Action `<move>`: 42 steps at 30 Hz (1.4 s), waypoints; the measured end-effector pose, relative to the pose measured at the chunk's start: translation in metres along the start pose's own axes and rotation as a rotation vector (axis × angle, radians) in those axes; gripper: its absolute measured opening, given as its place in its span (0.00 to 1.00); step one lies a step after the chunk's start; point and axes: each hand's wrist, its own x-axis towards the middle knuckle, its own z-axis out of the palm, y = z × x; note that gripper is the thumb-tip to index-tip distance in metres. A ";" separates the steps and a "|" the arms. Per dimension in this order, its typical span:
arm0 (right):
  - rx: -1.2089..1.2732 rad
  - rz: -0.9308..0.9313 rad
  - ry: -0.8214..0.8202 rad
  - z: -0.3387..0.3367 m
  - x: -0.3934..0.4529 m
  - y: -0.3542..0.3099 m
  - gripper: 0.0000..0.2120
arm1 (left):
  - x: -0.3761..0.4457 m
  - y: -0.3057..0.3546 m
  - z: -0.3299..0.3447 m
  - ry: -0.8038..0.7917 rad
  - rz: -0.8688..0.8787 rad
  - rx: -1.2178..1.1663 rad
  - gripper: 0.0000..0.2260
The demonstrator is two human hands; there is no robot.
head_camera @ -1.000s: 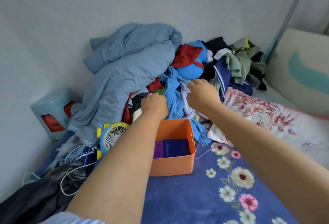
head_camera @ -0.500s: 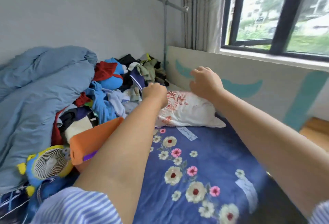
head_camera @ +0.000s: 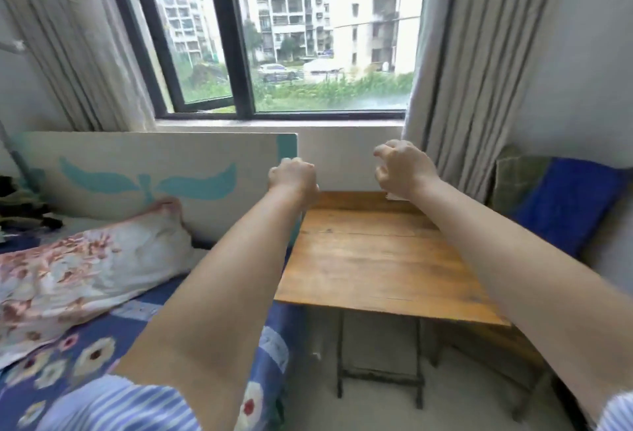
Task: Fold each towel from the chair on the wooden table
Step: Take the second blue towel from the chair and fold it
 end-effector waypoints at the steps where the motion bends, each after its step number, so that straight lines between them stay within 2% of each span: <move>1: -0.010 0.026 0.001 -0.003 -0.003 0.019 0.17 | 0.006 0.018 0.003 -0.003 0.026 -0.005 0.15; 6: -0.072 0.153 0.007 -0.030 -0.018 0.173 0.11 | 0.062 0.167 0.007 0.014 0.167 -0.076 0.15; 9: -0.081 0.243 0.014 -0.034 -0.030 0.259 0.12 | 0.087 0.249 0.014 0.026 0.235 -0.133 0.13; 17: -0.080 0.528 0.021 -0.024 -0.053 0.426 0.16 | 0.148 0.400 0.030 -0.005 0.405 -0.196 0.13; 28: -0.106 0.748 0.023 0.012 0.013 0.580 0.16 | 0.300 0.531 0.068 -0.043 0.559 -0.212 0.12; 33: -0.087 0.834 -0.015 0.033 0.042 0.634 0.14 | 0.362 0.583 0.104 -0.160 0.611 -0.265 0.10; 35: -0.063 0.852 -0.037 0.044 0.047 0.652 0.09 | 0.377 0.600 0.121 -0.225 0.611 -0.314 0.10; 38: -0.038 0.891 -0.082 0.064 0.055 0.679 0.11 | 0.397 0.627 0.148 -0.317 0.598 -0.379 0.08; 42: 0.007 0.920 -0.096 0.087 0.069 0.716 0.09 | 0.418 0.656 0.173 -0.397 0.518 -0.499 0.14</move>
